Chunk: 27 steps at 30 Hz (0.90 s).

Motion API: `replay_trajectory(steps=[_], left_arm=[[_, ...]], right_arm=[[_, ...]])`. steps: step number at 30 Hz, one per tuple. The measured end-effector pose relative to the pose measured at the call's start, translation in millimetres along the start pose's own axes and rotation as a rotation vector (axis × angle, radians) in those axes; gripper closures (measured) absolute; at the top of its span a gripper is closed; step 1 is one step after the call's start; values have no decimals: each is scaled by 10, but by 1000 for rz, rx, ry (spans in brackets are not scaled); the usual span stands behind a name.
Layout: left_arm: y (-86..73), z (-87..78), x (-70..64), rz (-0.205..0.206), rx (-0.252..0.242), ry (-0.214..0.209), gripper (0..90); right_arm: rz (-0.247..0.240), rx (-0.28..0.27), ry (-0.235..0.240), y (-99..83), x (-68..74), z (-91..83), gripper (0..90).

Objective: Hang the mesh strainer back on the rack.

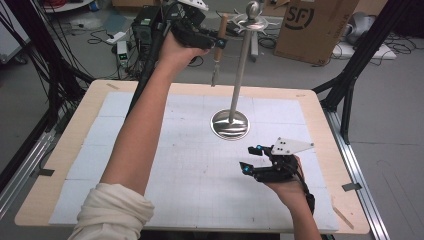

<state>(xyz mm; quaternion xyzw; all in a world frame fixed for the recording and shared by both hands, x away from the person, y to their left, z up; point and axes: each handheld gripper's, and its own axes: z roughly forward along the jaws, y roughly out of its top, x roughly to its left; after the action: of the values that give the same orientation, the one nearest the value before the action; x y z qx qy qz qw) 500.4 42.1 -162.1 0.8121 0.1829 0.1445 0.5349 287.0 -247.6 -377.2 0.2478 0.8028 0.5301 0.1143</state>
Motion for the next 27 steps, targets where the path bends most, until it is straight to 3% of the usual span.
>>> replay_trajectory(steps=[6,11,16,20,27], left_arm=[[-11,41,-26,6,3,7,674],[-23,36,-54,0,11,32,556],[-90,10,-74,0,15,23,534],[-146,-21,-90,-26,28,-2,495],[-204,-137,-135,-38,-16,-2,458]], right_arm=[[1,-1,-1,1,4,0,365],[-3,2,1,1,9,3,365],[-6,4,2,0,14,13,365],[-9,8,4,1,23,24,365],[-12,16,3,2,38,54,365]])
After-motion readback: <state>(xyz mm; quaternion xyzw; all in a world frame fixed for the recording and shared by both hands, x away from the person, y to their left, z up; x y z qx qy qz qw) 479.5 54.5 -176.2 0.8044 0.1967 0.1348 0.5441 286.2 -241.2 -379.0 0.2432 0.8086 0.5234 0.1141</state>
